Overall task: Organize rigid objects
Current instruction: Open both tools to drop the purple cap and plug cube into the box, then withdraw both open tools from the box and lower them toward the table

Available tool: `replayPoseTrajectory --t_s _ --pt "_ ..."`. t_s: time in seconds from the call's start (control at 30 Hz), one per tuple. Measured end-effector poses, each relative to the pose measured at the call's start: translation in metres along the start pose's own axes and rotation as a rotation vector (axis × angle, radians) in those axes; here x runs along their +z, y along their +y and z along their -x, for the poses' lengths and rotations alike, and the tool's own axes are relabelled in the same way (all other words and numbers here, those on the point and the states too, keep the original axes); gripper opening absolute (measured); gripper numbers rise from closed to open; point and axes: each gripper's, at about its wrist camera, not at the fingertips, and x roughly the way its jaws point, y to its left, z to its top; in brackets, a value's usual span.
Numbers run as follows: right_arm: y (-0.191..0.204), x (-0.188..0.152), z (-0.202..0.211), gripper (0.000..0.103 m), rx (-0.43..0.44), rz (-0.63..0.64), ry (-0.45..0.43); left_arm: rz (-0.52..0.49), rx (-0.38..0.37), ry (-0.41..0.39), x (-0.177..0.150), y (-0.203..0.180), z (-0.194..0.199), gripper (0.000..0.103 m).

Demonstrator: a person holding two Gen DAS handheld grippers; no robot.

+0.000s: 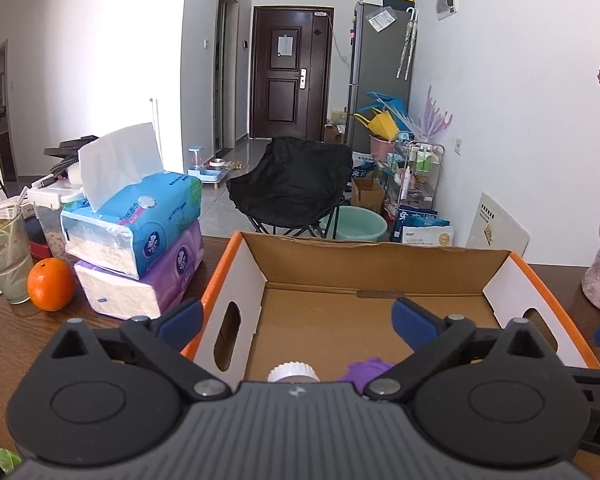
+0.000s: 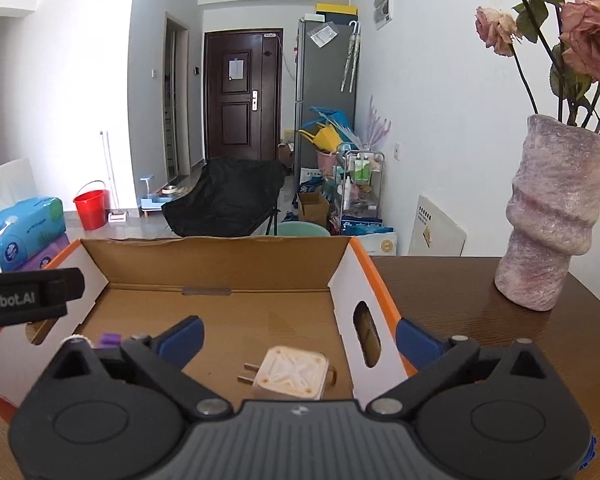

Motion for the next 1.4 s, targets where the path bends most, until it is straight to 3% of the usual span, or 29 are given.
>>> replayPoseTrajectory --t_s 0.43,1.4 --pt "-0.001 0.003 0.004 0.103 0.005 0.006 0.016 0.002 0.002 -0.012 0.003 0.003 0.013 0.103" --pt "-0.028 -0.016 0.091 0.103 0.010 0.007 -0.054 0.015 -0.048 -0.058 -0.013 0.030 0.106 0.103"
